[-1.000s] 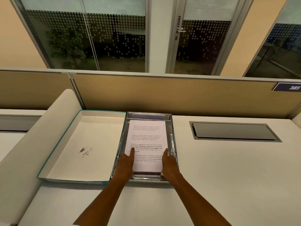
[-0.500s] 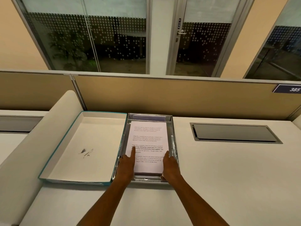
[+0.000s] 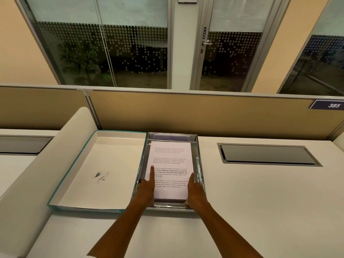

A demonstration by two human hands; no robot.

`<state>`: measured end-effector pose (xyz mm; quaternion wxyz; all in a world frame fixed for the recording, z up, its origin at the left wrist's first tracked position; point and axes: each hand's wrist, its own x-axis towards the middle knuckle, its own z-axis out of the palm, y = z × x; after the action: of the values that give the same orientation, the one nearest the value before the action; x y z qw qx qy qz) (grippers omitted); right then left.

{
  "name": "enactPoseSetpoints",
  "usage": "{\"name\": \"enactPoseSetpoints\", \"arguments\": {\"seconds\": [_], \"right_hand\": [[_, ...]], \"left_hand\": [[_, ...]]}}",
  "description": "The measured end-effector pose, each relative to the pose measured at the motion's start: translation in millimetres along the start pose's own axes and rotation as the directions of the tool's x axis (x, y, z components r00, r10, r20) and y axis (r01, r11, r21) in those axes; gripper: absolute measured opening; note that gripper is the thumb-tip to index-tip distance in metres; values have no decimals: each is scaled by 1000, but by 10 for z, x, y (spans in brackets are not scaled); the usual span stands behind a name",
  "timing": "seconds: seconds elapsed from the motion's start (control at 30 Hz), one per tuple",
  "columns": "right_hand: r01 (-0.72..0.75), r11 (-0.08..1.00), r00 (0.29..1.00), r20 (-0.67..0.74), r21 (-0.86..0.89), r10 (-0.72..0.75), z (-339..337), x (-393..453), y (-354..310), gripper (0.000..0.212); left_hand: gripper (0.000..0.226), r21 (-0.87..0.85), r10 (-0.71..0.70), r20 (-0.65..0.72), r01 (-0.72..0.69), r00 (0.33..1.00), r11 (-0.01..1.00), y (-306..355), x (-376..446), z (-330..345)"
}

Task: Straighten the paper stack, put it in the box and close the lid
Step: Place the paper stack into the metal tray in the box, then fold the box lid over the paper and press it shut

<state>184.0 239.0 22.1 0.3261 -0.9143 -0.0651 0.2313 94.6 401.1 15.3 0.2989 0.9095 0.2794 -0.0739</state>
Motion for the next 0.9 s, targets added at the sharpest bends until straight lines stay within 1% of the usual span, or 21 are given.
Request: {"name": "enactPoseSetpoints", "arguments": {"seconds": [0.03,0.07,0.1,0.13,0.17,0.2,0.23,0.27,0.3,0.33,0.37,0.4,0.43,0.47,0.53,0.63,0.7,0.73,0.77,0.83,0.9], "right_hand": [[26,999,996,84,46,-29,-62,-67,-43,53],[60,997,989,133,44,-65,-73,-33,-8,72],[114,992,981,152,49,-120,-107,-42,35,92],[164,985,977,134,45,-169,-147,-59,51,99],[189,978,978,76,93,-196,-199,-85,57,95],[201,972,979,-3,125,-203,-249,-97,60,86],[226,963,972,-100,147,-213,-305,-97,73,77],[236,958,963,-175,164,-207,-360,-99,93,69],[232,955,955,-230,187,-187,-415,-87,121,63],[210,954,951,-270,215,-149,-456,-73,154,58],[185,952,955,-275,243,-115,-481,-71,200,54],[156,954,959,-270,255,-84,-487,-77,253,51],[125,960,966,-251,250,-60,-480,-79,319,48],[97,965,972,-230,244,-40,-465,-78,387,46],[55,960,987,-159,275,-11,-413,-88,525,42],[28,948,998,-60,318,-10,-312,-101,707,40],[20,948,1000,-25,318,-13,-279,-112,767,41],[19,946,1000,-17,325,-14,-270,-112,785,42],[19,943,1000,-13,331,-16,-267,-110,797,44],[26,942,1000,-17,336,-22,-270,-107,801,44],[32,939,999,-22,342,-26,-266,-105,801,44]], "left_hand": [[108,-46,35,15,-34,999,998,5,-19,-71],[111,-124,83,8,-81,997,989,-2,-26,-124],[112,-170,129,-21,-131,991,977,-37,-34,-163],[110,-210,168,-49,-174,985,962,-46,-64,-218],[103,-232,171,-102,-191,980,954,-43,-114,-270],[95,-261,160,-158,-198,974,945,-68,-151,-299],[86,-304,122,-250,-197,960,932,-91,-199,-326],[76,-371,49,-351,-187,935,909,-130,-241,-355],[63,-436,-45,-442,-170,896,883,-180,-290,-375],[48,-485,-144,-525,-156,839,860,-235,-335,-399],[33,-507,-238,-590,-125,772,853,-310,-382,-415],[21,-531,-324,-625,-82,710,844,-396,-432,-429],[13,-574,-414,-623,-28,663,819,-500,-476,-430],[11,-625,-499,-599,24,626,780,-610,-517,-420],[12,-708,-623,-527,106,578,698,-834,-599,-372],[19,-748,-699,-471,176,538,640,-1075,-722,-265],[28,-794,-766,-399,228,505,564,-1164,-773,-211],[33,-816,-792,-345,256,503,518,-1196,-790,-189],[37,-837,-807,-278,280,521,470,-1218,-809,-169],[42,-870,-798,-150,306,584,388,-1235,-828,-150],[41,-906,-766,-72,279,639,318,-1243,-812,-161]]}}
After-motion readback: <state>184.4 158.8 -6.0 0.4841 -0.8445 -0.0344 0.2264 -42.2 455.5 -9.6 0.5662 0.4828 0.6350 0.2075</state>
